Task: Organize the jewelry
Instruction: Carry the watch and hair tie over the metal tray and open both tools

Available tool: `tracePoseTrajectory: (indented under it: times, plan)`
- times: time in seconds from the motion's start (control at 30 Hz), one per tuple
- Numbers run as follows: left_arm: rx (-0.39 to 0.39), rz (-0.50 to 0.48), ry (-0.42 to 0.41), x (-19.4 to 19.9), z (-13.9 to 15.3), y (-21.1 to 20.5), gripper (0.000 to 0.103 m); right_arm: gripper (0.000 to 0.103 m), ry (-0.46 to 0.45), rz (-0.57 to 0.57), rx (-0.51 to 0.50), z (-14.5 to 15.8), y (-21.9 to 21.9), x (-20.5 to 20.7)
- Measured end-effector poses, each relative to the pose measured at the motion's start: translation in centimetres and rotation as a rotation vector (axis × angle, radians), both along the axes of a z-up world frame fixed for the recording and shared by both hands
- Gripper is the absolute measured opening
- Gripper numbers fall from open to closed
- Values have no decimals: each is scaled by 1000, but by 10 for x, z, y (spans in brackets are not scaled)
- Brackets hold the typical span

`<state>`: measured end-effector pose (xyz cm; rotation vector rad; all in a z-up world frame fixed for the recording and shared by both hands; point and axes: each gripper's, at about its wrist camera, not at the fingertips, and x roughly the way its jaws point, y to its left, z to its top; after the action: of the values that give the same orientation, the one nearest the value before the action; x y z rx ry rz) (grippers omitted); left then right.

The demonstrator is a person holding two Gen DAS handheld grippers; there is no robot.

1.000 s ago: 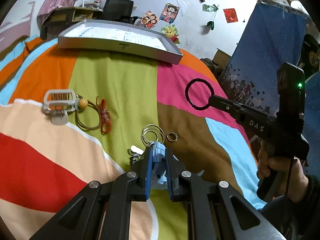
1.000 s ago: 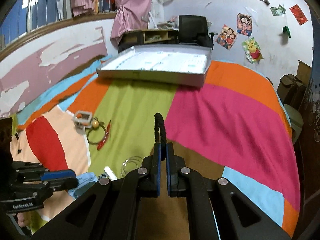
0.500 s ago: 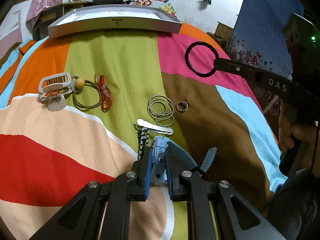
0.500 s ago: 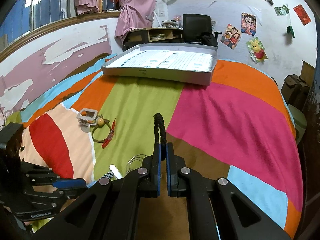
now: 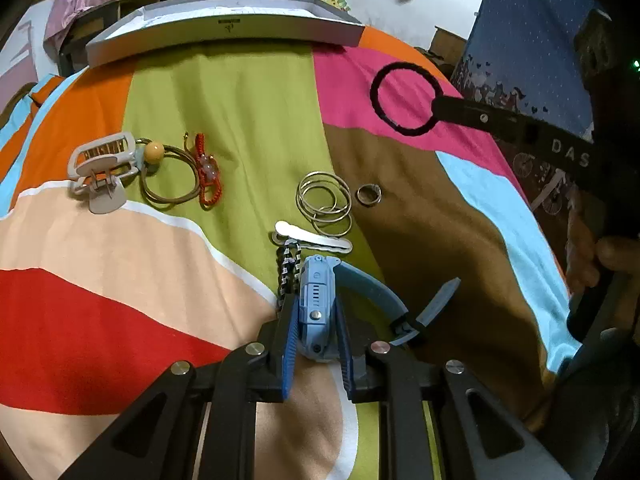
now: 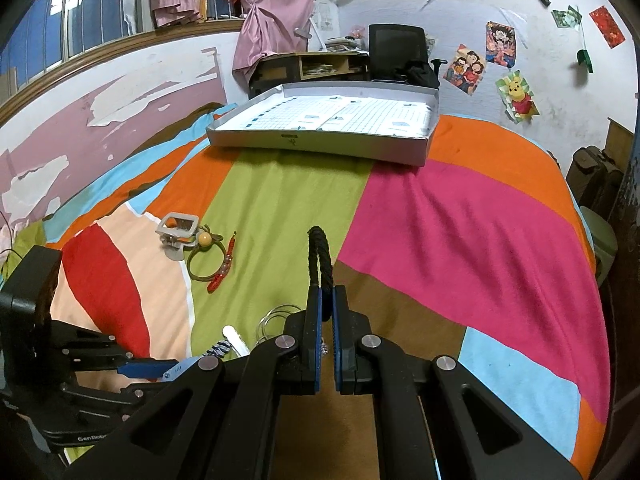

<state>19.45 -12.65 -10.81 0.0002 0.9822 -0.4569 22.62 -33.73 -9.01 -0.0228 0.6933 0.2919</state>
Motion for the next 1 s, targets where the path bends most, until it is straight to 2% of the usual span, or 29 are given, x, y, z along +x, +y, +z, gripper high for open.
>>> tracePoseTrajectory:
  times: [0.13, 0.33, 0.47, 0.6, 0.8, 1.0]
  plan:
    - [-45, 39, -5, 8, 17, 10, 17, 5, -9, -7, 18, 1, 0, 0]
    - [-116, 162, -108, 40, 63, 33, 17, 5, -86, -51, 92, 21, -7, 8]
    - [-143, 268, -193, 85, 96, 47, 17, 5, -169, -91, 159, 43, -13, 28]
    - [-172, 353, -270, 139, 122, 58, 17, 5, -226, -128, 242, 61, -13, 68]
    - [-170, 395, -308, 213, 128, 56, 17, 5, -253, -139, 292, 63, 0, 132]
    - [-111, 399, -244, 254, 102, 51, 18, 5, -207, -141, 352, 41, 7, 185]
